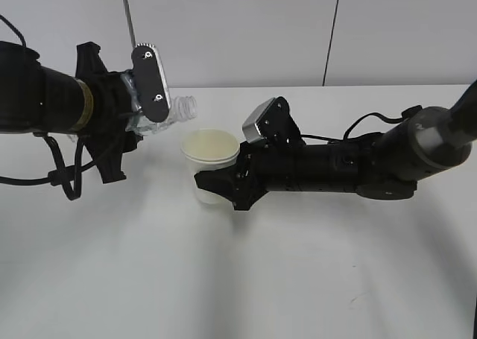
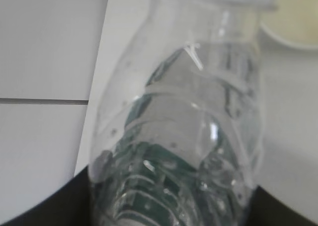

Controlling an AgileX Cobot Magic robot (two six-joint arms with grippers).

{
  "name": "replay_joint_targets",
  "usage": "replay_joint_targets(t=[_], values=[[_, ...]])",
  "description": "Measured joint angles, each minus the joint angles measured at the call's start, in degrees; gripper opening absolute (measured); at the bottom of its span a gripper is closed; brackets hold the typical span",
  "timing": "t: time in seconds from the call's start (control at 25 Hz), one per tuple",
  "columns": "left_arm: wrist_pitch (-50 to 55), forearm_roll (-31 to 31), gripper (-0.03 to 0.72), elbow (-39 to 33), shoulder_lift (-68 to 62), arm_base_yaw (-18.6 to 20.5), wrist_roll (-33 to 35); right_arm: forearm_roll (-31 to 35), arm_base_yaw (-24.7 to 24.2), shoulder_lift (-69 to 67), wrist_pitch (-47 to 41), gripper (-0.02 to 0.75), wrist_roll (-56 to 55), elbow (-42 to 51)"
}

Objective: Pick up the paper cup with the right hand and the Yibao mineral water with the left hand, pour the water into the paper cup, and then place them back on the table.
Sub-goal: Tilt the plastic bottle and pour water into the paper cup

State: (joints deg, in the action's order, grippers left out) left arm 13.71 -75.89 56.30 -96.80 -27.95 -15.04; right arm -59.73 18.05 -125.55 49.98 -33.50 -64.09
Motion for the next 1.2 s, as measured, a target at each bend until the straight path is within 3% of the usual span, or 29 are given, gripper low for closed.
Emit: replay_joint_targets(t=[0.56, 1.2], values=[[3.70, -6.14, 0.375, 0.01, 0.00, -1.41, 0.07, -0.56, 0.00, 0.00, 0.00, 0.489, -0.09, 0.00], [7.08, -8.70, 0.375, 0.01, 0.00, -3.38, 0.13, -0.83, 0.00, 0.00, 0.00, 0.489, -0.13, 0.00]])
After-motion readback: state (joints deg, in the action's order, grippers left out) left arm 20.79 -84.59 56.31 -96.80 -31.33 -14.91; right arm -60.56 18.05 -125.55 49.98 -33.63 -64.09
